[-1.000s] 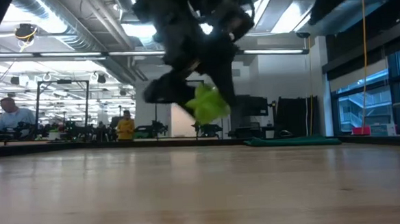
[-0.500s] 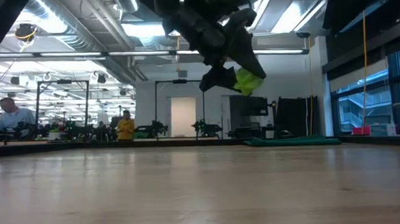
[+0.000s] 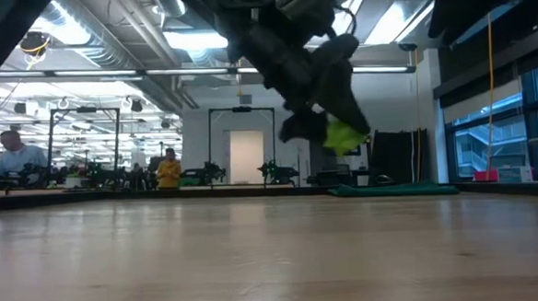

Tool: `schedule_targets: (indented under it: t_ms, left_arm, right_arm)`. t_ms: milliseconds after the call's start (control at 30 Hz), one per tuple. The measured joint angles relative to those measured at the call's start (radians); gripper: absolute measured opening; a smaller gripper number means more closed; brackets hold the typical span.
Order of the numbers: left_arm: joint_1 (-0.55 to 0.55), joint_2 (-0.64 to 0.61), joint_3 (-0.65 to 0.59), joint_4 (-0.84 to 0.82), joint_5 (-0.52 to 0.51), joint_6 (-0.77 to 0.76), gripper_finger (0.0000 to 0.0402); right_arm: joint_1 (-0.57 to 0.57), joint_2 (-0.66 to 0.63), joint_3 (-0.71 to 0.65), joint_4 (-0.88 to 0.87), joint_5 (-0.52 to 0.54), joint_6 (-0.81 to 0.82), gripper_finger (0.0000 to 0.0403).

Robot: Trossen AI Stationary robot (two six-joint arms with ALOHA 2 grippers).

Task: Pick and placing Produce into tupperware
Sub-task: Put the green starfruit into the transparent bin

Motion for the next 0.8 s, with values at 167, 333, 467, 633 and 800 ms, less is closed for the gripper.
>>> schedule_targets:
  t_ms: [167,333,467,633,800]
  left_arm:
    - [-0.023,0.050,0.000,0.041,0.004,0.005,0.0209]
    - [-0.039,0.073,0.001,0.040,0.012,-0.001,0.0223]
    - [-0.043,0.077,0.000,0.038,0.009,-0.001,0.0227]
    - [-0.043,0.076,0.001,0.042,-0.002,-0.002,0.0229]
    - [-0.043,0.073,0.001,0.042,-0.005,-0.003,0.0230]
  right_arm:
    - [0.000,0.000,0.000,0.002,0.004,0.006,0.0239]
    - [0.000,0.000,0.000,0.005,0.004,0.007,0.0239]
    - [0.000,0.000,0.000,0.005,0.003,0.007,0.0239]
    - [0.000,0.000,0.000,0.006,0.002,0.007,0.0239]
    - [0.000,0.000,0.000,0.007,-0.001,0.007,0.0239]
